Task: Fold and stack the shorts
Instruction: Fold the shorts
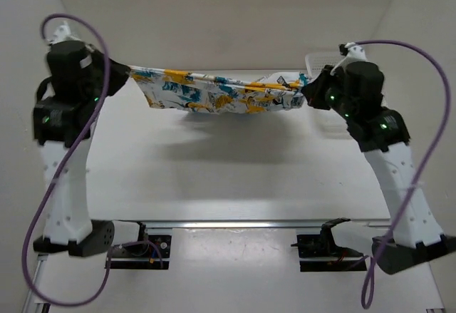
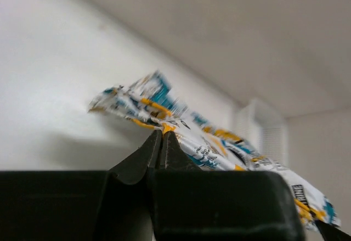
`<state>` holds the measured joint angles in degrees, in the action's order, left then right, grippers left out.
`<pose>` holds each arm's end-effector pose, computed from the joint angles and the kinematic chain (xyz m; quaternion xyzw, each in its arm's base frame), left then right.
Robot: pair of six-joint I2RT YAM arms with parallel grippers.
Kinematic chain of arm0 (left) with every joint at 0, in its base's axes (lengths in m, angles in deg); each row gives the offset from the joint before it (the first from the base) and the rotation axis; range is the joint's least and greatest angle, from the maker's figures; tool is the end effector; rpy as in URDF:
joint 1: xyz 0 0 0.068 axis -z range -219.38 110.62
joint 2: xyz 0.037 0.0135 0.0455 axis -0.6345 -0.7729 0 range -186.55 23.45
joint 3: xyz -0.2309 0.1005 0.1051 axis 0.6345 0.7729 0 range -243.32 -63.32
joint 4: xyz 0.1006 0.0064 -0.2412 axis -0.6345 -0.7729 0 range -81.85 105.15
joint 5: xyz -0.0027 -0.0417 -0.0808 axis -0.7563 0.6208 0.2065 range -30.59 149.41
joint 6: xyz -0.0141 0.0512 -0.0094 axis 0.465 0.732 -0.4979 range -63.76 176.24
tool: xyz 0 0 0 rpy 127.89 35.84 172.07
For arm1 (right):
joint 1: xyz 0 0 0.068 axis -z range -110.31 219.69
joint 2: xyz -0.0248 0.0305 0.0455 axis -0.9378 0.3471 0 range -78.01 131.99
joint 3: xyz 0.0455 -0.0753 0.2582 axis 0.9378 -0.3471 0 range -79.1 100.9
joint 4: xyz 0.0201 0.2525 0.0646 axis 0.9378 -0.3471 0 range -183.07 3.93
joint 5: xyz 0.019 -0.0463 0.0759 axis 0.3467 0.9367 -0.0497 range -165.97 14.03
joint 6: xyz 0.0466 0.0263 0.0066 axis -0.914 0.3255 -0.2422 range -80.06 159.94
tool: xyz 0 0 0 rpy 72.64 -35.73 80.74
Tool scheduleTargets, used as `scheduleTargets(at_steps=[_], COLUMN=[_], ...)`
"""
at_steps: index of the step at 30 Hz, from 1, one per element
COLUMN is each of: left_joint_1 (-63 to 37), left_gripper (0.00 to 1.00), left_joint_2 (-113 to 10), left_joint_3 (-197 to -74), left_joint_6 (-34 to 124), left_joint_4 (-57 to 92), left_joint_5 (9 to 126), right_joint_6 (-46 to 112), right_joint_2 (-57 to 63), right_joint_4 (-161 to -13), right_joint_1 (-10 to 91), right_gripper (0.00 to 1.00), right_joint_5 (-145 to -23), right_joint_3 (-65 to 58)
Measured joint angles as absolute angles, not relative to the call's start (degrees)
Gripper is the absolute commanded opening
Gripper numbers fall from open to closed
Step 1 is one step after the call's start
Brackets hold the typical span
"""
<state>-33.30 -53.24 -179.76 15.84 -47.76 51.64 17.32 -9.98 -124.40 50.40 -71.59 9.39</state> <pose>0.2091 -0.0176 0.5303 -0.2813 0.7846 -0.1649 0.5273 0.2218 0.0747 0.4666 0.0459 0.8068 0.1816 0.5604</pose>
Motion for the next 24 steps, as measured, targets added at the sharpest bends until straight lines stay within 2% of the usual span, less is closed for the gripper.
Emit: scheduleTargets(at_steps=[6,11,19,24], left_joint_1=[-33.25,-33.27,-33.27,-33.27], left_gripper=[0.1,0.1,0.1,0.1], left_joint_2=[-41.94,-38.59,-40.34,-43.77], left_joint_3=[-191.82,-200.57,-199.71,-193.59], left_joint_6=[14.86,14.84,15.47,16.41], left_joint_4=[-50.47,-53.67,-55.33,-52.0], left_joint_5=[54.64,56.87,57.0,56.87], right_joint_6=[22.29,23.47,23.01,22.46], right_joint_2=[-18.99,-22.33,-22.57,-20.52], right_joint_4=[-130.08,-134.52,-139.65,-138.23], right_joint_1=[49.24,49.05,49.05,49.07], right_gripper=[0.0,0.0,0.0,0.0], right_joint_5=[-77.01,-81.86,-81.42,-77.92], right_joint_3=[19.58,26.33,27.6,21.3])
